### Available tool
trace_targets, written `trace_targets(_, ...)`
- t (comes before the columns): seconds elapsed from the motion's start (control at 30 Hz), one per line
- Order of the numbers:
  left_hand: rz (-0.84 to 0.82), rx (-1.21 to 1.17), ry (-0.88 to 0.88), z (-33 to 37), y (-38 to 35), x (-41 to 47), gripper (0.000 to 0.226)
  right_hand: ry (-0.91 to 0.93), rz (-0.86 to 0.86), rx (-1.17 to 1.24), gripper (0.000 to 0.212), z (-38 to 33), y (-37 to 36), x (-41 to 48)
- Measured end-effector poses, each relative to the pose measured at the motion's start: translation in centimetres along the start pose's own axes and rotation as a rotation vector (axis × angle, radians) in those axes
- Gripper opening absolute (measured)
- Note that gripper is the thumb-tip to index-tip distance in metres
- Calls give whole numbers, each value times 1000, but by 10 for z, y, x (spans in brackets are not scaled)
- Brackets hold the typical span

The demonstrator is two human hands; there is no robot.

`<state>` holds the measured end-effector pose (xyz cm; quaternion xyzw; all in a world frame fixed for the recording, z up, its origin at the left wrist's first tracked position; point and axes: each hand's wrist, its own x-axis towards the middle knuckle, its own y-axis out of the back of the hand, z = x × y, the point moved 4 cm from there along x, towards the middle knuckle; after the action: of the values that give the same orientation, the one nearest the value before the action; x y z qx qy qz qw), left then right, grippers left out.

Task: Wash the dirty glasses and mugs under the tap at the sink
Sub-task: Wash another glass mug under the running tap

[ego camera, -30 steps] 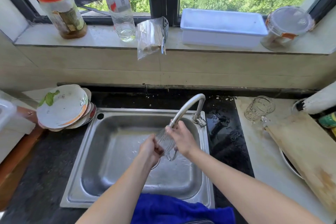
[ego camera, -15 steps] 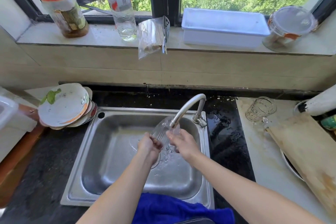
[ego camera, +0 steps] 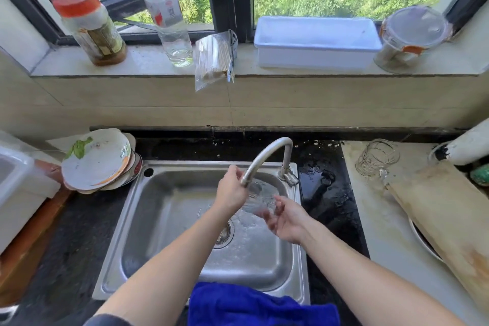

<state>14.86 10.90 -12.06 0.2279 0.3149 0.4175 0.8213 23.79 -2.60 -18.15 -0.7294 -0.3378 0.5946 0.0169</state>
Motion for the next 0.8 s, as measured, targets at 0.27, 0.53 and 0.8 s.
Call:
trace_targets(0.27, -116, -22, 196, -38, 5, -19, 28, 22, -124, -435, 25, 8, -25, -5)
trace_targets(0.53, -160, 118, 117, -54, 21, -25, 23, 733, 160, -1342, 35, 0, -46, -31)
trace_targets(0.8, -260, 401, -226, -28, 4, -29, 20, 842, 496, -1282, 29, 12, -8, -69)
